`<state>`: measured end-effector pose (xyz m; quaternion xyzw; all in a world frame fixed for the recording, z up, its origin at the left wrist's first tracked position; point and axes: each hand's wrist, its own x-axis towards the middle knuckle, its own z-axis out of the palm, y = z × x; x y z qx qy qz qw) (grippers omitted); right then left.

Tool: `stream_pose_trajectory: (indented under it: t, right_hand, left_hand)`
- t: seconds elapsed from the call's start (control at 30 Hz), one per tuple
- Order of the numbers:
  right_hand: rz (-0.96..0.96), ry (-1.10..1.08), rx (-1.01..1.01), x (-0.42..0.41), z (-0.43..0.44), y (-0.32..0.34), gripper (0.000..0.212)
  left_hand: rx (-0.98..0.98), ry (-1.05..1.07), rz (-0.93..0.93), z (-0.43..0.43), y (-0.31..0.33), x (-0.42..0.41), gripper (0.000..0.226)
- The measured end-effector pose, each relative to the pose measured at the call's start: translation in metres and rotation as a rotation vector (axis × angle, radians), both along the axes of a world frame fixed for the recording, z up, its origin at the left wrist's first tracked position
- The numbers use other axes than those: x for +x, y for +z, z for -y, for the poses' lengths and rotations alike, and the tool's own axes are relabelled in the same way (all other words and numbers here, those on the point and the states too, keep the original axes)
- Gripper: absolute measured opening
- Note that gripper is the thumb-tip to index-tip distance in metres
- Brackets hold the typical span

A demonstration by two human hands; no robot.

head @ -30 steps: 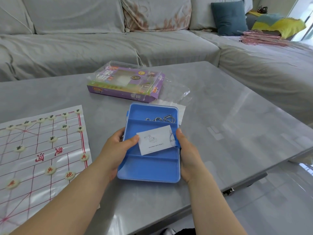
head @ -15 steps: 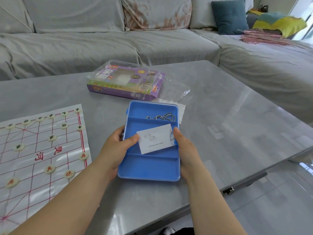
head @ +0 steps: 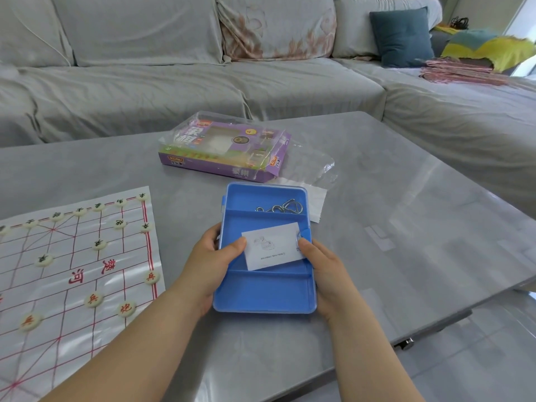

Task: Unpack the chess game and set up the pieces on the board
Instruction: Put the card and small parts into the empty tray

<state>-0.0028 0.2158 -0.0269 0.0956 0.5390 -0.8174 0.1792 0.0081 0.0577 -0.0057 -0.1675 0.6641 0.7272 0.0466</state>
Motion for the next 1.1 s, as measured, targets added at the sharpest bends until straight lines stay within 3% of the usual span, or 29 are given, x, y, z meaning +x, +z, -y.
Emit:
stream_pose_trajectory:
  t: [0.2, 0.27, 0.37, 0.47, 0.57, 0.87, 1.1]
  right_hand:
    - [0.028, -0.057, 0.035, -0.001, -0.008, 0.002, 0.016]
    - [0.024, -0.144, 0.059, -0.002, -0.02, 0.003, 0.014]
    - [0.003, -0.279, 0.083, -0.001, -0.041, 0.002, 0.014]
    - [-0.018, -0.377, 0.1, 0.0, -0.056, 0.005, 0.016]
    - [-0.002, -0.401, 0.081, -0.001, -0.061, 0.005, 0.015]
    - [-0.002, -0.394, 0.055, -0.011, -0.076, -0.008, 0.018]
    - [0.003, -0.392, 0.042, -0.014, -0.078, -0.012, 0.019]
  left_hand:
    - [-0.057, -0.084, 0.031, 0.0, -0.001, -0.006, 0.041]
    - [-0.282, -0.076, -0.021, 0.004, -0.002, -0.018, 0.047]
    - [-0.778, -0.032, -0.175, 0.016, 0.001, -0.048, 0.047]
    - [-1.218, -0.12, -0.331, 0.016, 0.005, -0.087, 0.05]
    - [-1.441, -0.193, -0.402, 0.002, 0.006, -0.125, 0.054]
    - [-1.664, -0.2, -0.411, -0.006, -0.005, -0.182, 0.052]
    - [-1.48, -0.212, -0.555, 0.003, -0.009, -0.18, 0.042]
